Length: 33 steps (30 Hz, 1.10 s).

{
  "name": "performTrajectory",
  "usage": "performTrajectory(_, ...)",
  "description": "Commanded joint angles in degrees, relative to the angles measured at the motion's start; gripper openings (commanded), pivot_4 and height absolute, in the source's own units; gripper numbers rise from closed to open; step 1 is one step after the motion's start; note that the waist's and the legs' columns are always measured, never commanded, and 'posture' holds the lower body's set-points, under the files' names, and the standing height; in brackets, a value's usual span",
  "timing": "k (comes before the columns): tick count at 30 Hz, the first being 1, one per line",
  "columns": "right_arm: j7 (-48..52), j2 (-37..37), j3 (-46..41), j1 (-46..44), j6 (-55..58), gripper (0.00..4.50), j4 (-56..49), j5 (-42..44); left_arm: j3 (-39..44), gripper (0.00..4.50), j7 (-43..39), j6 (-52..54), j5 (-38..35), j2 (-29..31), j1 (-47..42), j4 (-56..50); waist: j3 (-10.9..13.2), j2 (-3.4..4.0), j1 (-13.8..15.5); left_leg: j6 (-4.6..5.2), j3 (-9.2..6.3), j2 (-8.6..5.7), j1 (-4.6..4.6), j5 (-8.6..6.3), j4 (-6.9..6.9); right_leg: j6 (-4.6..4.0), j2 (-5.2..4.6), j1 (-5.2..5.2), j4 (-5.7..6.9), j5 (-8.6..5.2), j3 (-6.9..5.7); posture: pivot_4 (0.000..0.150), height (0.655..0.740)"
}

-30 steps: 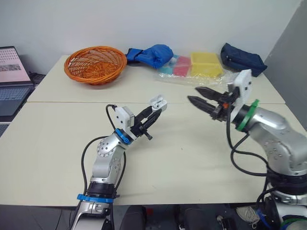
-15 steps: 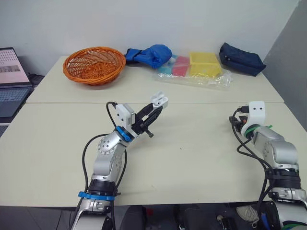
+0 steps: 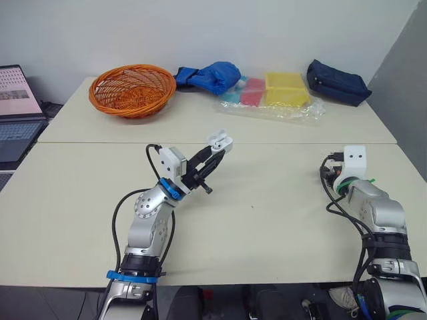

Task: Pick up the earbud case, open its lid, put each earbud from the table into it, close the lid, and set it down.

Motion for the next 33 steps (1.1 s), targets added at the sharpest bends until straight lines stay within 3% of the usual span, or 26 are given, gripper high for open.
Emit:
performTrajectory(1,0.0,-1.5,-1.6,-0.4,-1.8,2.05,-2.4,-0.5,0.4,0.77,0.3,-0.2,-0.3,0.3,-0.4,-2.4,0.0,0.00,0.0,0.00,0.00,0.00,0.00,0.00,0.00,0.00,0.00,0.00,0.00,0.00,0.00,0.150,0.7400)
performTrajectory(10,-1.9,-0.8,-3.2,0.4,-0.8,2.05,-1.9,0.1,-0.2,0.77,0.3,0.1,-0.3,0.0,-1.0,-2.3,0.0,0.00,0.0,0.00,0.00,0.00,0.00,0.00,0.00,0.00,0.00,0.00,0.01,0.00,0.00,0.150,0.7400)
performTrajectory(20,-0.8,0.1,-2.9,-6.0,-3.9,2.05,11.9,0.0,0.3,0.77,-1.0,-0.9,-0.3,0.1,-1.3,-0.5,0.0,0.00,-0.1,0.00,0.02,0.00,0.05,0.00,0.00,0.00,0.02,0.02,0.03,0.00,0.02,0.150,0.7400)
performTrajectory(26,-1.6,0.3,-2.7,-6.0,-3.1,2.05,13.5,-0.2,0.6,0.77,-1.2,-1.1,-0.4,0.3,-0.7,-0.6,0.0,-0.01,-0.1,0.00,0.04,0.00,0.12,0.00,0.04,0.01,0.01,0.09,0.05,0.01,0.05,0.150,0.7400)
performTrajectory(31,-1.3,0.6,-1.9,-4.4,-1.9,0.49,11.2,-0.3,0.5,0.77,-0.9,-1.2,-0.2,0.2,-0.6,-0.6,0.0,-0.01,0.0,0.00,0.02,0.01,0.13,0.00,0.05,0.01,0.01,0.10,0.07,0.01,0.03,0.150,0.7400)
performTrajectory(33,-0.9,0.7,-1.8,-3.8,-1.5,0.42,10.2,-0.2,0.5,0.77,-0.7,-1.2,-0.2,0.2,-0.7,-0.7,0.0,-0.01,0.0,0.00,0.02,0.00,0.12,0.00,0.06,0.01,0.00,0.10,0.06,0.01,0.03,0.150,0.7400)
